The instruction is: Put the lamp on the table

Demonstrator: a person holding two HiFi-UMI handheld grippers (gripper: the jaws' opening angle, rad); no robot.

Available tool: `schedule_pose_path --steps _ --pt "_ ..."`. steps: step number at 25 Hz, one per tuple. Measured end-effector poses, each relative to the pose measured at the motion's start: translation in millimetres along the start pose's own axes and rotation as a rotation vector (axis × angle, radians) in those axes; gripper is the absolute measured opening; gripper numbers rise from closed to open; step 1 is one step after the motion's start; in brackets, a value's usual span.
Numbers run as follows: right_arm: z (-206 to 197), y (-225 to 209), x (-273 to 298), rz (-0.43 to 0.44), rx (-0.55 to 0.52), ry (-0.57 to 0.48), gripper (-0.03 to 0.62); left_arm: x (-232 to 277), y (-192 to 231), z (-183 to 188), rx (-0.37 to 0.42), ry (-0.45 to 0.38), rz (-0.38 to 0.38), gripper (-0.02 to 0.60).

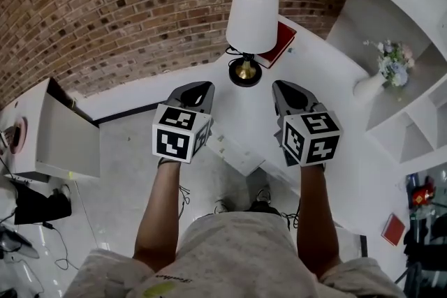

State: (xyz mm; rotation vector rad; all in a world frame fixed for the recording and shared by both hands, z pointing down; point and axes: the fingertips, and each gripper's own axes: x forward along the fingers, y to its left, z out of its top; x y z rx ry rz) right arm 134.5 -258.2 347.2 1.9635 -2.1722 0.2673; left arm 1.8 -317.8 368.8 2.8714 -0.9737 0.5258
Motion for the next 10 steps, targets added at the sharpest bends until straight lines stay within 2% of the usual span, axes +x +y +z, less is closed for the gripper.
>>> schedule_pose_path --steps 10 --pt "3.4 10.9 -4.7 -0.024 -0.008 -0.001 0.003 -8.3 -0.1 -0.3 0.016 -0.008 -0.029 -0.002"
